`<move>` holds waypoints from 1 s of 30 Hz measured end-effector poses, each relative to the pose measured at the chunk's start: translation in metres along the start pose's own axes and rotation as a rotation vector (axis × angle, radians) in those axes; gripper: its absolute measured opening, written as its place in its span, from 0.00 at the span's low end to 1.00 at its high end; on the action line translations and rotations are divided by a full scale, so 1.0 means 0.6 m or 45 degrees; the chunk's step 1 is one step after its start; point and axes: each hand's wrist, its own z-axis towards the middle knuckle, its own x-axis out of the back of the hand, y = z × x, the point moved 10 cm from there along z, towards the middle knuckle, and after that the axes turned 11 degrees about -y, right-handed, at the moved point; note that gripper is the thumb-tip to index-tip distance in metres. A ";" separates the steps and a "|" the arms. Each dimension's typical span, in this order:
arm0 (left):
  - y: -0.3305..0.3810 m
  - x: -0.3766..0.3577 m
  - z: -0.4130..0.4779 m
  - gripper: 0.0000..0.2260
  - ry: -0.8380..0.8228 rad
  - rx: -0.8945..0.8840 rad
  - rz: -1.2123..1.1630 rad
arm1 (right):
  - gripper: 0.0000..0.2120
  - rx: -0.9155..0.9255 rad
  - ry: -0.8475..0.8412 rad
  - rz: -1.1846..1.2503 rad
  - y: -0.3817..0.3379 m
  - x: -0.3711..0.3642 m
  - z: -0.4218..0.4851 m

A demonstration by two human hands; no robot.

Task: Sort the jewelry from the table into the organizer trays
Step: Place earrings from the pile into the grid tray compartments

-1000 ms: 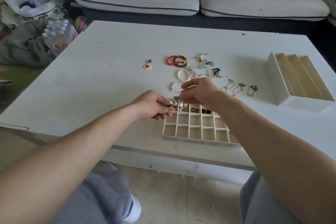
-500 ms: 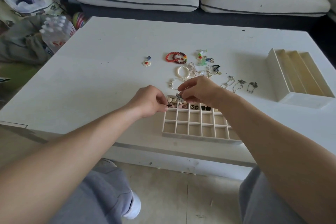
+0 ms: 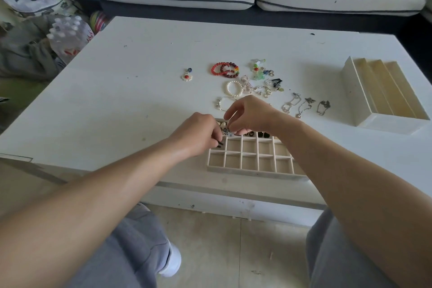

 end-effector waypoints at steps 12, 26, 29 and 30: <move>-0.046 0.018 0.008 0.03 0.012 0.125 -0.061 | 0.11 -0.010 0.006 -0.263 -0.015 -0.040 0.003; -0.071 -0.014 0.018 0.08 -0.114 0.287 -0.277 | 0.12 -0.002 0.147 -0.582 -0.032 -0.066 0.010; -0.075 -0.031 0.020 0.12 -0.149 0.319 -0.347 | 0.11 0.012 0.150 -0.693 -0.034 -0.072 0.011; -0.076 -0.035 0.019 0.14 -0.157 0.332 -0.353 | 0.11 0.017 0.159 -0.736 -0.035 -0.074 0.010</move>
